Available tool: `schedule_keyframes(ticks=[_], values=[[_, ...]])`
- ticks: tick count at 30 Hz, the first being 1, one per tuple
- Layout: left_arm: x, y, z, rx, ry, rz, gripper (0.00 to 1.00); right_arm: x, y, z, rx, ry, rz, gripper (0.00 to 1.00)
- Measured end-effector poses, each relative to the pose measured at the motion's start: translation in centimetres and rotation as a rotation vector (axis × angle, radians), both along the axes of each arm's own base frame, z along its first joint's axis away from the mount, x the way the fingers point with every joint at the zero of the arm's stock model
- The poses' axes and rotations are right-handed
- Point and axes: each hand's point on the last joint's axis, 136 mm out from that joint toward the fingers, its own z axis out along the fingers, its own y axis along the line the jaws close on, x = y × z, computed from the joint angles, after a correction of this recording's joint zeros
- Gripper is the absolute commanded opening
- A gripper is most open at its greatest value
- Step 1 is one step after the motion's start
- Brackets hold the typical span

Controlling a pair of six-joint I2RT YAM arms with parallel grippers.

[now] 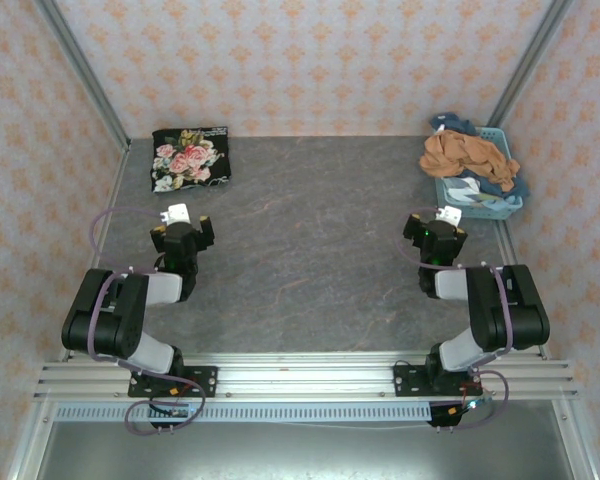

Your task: Fold and stack the t-shirts

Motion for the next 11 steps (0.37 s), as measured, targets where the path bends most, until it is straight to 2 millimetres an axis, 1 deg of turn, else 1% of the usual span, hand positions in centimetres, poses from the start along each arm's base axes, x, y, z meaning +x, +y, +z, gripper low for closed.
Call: schedule_keyframes(ticks=[11], values=[[0.01,-0.19,0.01,0.005,0.001,-0.004,1.0,0.04,0.13,-0.04,-0.005,0.004,0.011,0.99]])
